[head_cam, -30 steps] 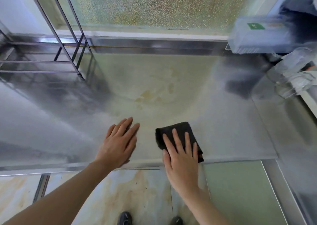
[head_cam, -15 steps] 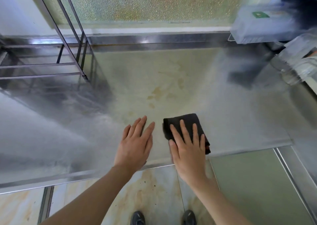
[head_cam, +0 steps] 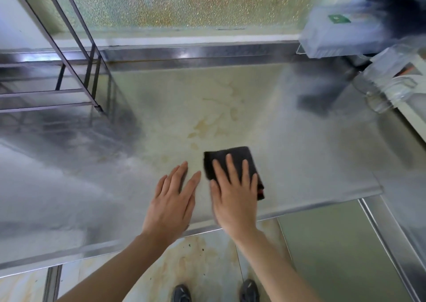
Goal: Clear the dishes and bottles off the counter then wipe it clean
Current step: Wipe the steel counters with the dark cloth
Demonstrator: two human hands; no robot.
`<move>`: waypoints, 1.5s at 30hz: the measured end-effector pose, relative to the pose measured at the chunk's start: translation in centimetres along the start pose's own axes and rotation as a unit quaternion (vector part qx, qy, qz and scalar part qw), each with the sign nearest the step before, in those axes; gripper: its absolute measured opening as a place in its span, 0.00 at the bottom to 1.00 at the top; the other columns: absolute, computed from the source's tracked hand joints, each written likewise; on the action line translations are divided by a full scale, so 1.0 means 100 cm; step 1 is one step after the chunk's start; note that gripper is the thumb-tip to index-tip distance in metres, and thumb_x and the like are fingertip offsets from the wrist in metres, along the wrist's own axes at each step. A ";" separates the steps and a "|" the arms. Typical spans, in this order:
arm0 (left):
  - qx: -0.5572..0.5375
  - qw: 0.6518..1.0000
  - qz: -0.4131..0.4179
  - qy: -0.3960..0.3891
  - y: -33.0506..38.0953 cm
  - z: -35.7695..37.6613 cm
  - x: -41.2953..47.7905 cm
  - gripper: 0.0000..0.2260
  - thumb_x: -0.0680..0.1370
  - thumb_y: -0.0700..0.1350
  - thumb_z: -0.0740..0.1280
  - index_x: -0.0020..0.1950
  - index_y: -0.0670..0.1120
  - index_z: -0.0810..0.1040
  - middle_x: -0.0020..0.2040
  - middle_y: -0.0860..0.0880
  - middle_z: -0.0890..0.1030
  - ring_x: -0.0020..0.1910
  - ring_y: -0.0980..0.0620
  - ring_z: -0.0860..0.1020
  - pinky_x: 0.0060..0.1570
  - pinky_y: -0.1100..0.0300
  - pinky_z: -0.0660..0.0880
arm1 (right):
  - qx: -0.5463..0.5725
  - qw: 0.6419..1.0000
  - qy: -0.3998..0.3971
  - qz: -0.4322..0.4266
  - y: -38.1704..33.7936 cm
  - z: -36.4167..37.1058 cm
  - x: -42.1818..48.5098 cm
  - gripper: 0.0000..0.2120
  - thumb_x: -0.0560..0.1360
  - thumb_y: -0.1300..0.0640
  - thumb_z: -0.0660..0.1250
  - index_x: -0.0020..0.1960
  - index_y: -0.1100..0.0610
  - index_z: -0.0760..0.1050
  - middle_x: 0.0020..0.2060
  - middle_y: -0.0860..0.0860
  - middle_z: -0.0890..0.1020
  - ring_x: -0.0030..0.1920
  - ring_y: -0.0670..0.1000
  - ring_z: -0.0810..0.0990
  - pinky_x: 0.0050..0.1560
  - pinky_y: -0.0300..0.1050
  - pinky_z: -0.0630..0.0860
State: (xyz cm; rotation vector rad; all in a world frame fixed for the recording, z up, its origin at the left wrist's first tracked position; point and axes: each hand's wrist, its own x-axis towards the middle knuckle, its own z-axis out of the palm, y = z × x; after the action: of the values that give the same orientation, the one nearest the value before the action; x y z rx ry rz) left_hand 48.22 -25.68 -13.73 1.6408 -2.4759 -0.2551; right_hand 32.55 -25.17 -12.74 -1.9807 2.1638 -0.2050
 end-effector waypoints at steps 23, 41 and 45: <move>0.005 0.899 -0.438 0.012 0.066 0.007 0.094 0.31 0.76 0.61 0.43 0.76 0.48 0.53 0.77 0.43 0.49 0.75 0.43 0.48 0.72 0.46 0.43 | -0.077 0.983 -0.059 -0.155 0.147 -0.039 0.117 0.29 0.79 0.45 0.42 0.74 0.57 0.60 0.74 0.53 0.61 0.74 0.58 0.59 0.70 0.58 0.58; 0.026 0.905 -0.424 0.016 0.061 0.014 0.131 0.27 0.77 0.59 0.43 0.75 0.54 0.53 0.77 0.44 0.50 0.75 0.43 0.47 0.71 0.44 0.43 | -0.070 0.983 -0.050 -0.163 0.151 -0.033 0.119 0.28 0.79 0.46 0.44 0.73 0.58 0.62 0.74 0.54 0.62 0.73 0.58 0.60 0.69 0.59 0.60; 0.026 0.920 -0.390 0.011 0.095 0.022 0.129 0.28 0.77 0.59 0.41 0.76 0.52 0.51 0.77 0.41 0.49 0.75 0.42 0.47 0.71 0.42 0.42 | -0.062 0.982 -0.063 -0.166 0.151 -0.033 0.118 0.29 0.79 0.45 0.41 0.75 0.57 0.58 0.75 0.54 0.59 0.75 0.58 0.56 0.71 0.59 0.56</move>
State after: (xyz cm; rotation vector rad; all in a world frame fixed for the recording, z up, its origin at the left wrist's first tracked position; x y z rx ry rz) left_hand 34.25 -33.85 -13.14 2.5522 -1.6876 -0.2534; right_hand 16.14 -35.61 -13.73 -2.3489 1.7992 0.0085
